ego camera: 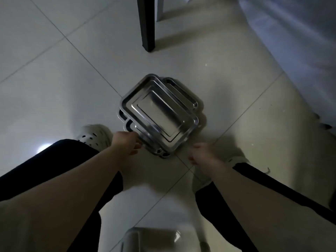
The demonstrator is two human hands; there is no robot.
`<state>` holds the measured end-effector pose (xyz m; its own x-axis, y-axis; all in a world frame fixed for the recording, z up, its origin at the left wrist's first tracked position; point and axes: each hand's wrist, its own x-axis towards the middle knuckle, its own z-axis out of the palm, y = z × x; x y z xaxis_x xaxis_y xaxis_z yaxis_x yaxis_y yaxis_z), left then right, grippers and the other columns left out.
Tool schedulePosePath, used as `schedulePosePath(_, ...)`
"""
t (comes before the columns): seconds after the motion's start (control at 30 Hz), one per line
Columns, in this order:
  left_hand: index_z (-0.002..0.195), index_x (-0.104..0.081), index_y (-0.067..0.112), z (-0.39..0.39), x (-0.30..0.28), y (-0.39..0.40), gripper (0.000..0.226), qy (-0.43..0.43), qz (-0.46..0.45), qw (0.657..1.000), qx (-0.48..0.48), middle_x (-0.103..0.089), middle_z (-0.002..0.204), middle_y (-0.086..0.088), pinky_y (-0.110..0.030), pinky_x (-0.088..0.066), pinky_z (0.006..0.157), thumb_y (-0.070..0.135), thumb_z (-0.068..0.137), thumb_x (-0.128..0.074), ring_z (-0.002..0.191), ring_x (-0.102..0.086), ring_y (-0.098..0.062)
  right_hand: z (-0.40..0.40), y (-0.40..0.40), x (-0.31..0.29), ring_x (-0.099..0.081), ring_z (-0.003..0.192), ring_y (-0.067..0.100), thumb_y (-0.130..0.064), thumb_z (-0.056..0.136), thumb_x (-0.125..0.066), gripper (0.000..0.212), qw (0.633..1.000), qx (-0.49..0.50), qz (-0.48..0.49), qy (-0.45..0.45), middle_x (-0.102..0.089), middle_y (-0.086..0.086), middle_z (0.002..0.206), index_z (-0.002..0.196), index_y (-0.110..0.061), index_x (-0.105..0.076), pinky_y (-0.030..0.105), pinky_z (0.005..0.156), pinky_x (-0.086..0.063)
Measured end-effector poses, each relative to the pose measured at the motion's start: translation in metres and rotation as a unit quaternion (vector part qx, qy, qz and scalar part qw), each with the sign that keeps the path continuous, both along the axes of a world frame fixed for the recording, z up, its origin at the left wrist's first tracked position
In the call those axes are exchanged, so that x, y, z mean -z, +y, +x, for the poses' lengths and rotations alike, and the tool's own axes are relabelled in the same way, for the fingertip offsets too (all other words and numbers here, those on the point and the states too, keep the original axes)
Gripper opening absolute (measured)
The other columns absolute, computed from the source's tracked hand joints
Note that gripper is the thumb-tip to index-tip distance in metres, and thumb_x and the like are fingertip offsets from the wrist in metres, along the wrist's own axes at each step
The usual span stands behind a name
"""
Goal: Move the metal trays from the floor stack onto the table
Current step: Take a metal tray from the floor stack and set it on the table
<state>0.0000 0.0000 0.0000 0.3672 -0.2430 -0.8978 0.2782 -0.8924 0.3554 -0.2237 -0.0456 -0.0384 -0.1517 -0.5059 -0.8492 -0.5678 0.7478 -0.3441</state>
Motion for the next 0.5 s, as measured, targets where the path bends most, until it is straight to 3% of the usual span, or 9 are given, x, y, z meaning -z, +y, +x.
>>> schedulePosePath(0.07, 0.078, -0.055, 0.008, 0.005, 0.017, -0.007, 0.019, -0.016, 0.007, 1.000, -0.011, -0.062, 0.081, -0.011, -0.044, -0.056, 0.088, 0.012, 0.096, -0.051, 0.086, -0.065, -0.028, 0.001, -0.005, 0.020, -0.059, 0.079, 0.028, -0.006, 0.089, -0.060, 0.009, 0.999, -0.028, -0.007, 0.024, -0.057, 0.008, 0.073, 0.092, 0.001, -0.064, 0.039, 0.074, -0.050)
schedulePosePath(0.17, 0.077, -0.055, 0.008, 0.008, 0.041, -0.017, 0.019, -0.011, 0.018, 0.999, -0.036, -0.058, 0.080, -0.010, -0.039, -0.055, 0.084, 0.010, 0.095, -0.052, 0.080, -0.062, -0.026, 0.004, -0.013, 0.049, -0.059, 0.081, 0.027, -0.008, 0.088, -0.060, 0.013, 1.000, 0.007, 0.011, 0.023, -0.063, 0.015, 0.085, 0.076, -0.008, -0.065, 0.043, 0.082, -0.053)
schedulePosePath(0.23, 0.072, -0.053, 0.007, 0.010, 0.053, -0.020, 0.023, -0.015, 0.024, 0.999, -0.040, -0.053, 0.075, -0.009, -0.037, -0.052, 0.077, 0.006, 0.095, -0.051, 0.072, -0.056, -0.024, 0.006, -0.019, 0.065, -0.060, 0.082, 0.027, -0.013, 0.090, -0.059, 0.010, 0.999, 0.037, 0.014, 0.022, -0.064, 0.013, 0.088, 0.086, -0.007, -0.066, 0.042, 0.082, -0.053)
schedulePosePath(0.33, 0.069, -0.054, 0.007, 0.013, 0.065, -0.024, 0.023, -0.023, 0.026, 0.999, -0.034, -0.054, 0.077, -0.011, -0.043, -0.053, 0.088, 0.006, 0.092, -0.053, 0.081, -0.057, -0.027, 0.011, -0.028, 0.083, -0.059, 0.074, 0.022, -0.018, 0.090, -0.062, 0.012, 0.996, 0.088, 0.024, 0.011, -0.063, 0.010, 0.086, 0.095, -0.006, -0.062, 0.038, 0.077, -0.051)
schedulePosePath(0.5, 0.073, -0.056, 0.007, 0.016, 0.082, -0.025, 0.018, -0.020, 0.028, 0.998, -0.054, -0.059, 0.091, -0.018, -0.045, -0.054, 0.088, 0.011, 0.091, -0.053, 0.082, -0.057, -0.029, 0.015, -0.032, 0.113, -0.068, 0.096, 0.032, -0.017, 0.084, -0.065, 0.036, 0.993, 0.111, 0.032, 0.039, -0.068, 0.019, 0.106, 0.115, 0.001, -0.062, 0.045, 0.088, -0.056)
